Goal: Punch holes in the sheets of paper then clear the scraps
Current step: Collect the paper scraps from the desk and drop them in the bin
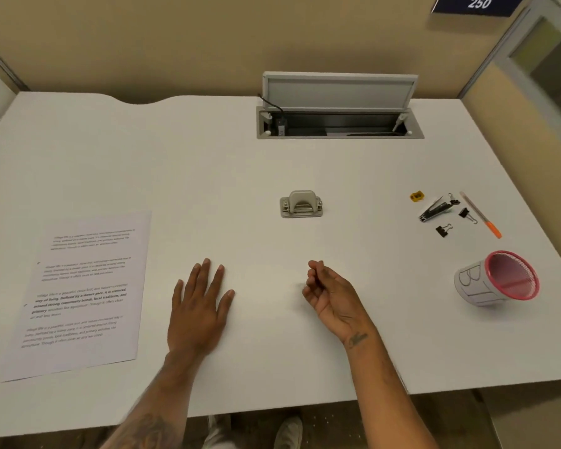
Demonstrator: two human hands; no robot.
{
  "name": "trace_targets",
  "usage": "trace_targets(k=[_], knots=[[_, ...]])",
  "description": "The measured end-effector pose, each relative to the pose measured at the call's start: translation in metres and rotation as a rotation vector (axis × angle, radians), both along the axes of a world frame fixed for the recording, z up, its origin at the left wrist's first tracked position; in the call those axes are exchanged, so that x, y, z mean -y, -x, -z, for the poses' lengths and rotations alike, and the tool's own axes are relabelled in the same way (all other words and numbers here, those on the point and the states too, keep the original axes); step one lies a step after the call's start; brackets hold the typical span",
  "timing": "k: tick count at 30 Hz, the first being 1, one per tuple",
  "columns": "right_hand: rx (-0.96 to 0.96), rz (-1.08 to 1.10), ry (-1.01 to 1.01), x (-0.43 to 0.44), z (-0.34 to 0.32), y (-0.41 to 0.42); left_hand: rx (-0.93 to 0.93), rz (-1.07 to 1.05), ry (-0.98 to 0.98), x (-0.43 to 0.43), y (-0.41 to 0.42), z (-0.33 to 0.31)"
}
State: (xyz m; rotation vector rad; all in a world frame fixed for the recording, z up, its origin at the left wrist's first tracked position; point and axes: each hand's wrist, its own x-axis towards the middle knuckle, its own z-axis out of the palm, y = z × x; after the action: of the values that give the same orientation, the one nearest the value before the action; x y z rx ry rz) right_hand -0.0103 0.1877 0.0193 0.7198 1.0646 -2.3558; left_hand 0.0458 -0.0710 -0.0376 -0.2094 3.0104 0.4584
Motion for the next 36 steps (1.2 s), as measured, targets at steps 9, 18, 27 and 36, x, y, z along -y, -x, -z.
trace_targets(k=[9, 18, 27, 36], knots=[[-0.145, 0.204, -0.270, -0.124, -0.066, -0.004, -0.005, -0.001, -0.009, 0.001, -0.002, 0.002], [-0.184, 0.057, -1.548, -0.284, -0.112, 0.003, 0.030, -0.007, -0.006, -0.001, -0.002, -0.003], [-0.160, -0.142, -1.796, -0.297, -0.095, 0.014, 0.018, -0.006, 0.002, -0.003, -0.004, -0.007], [-0.180, -0.112, -1.965, -0.274, -0.099, 0.017, 0.038, 0.003, 0.007, -0.002, -0.003, -0.005]])
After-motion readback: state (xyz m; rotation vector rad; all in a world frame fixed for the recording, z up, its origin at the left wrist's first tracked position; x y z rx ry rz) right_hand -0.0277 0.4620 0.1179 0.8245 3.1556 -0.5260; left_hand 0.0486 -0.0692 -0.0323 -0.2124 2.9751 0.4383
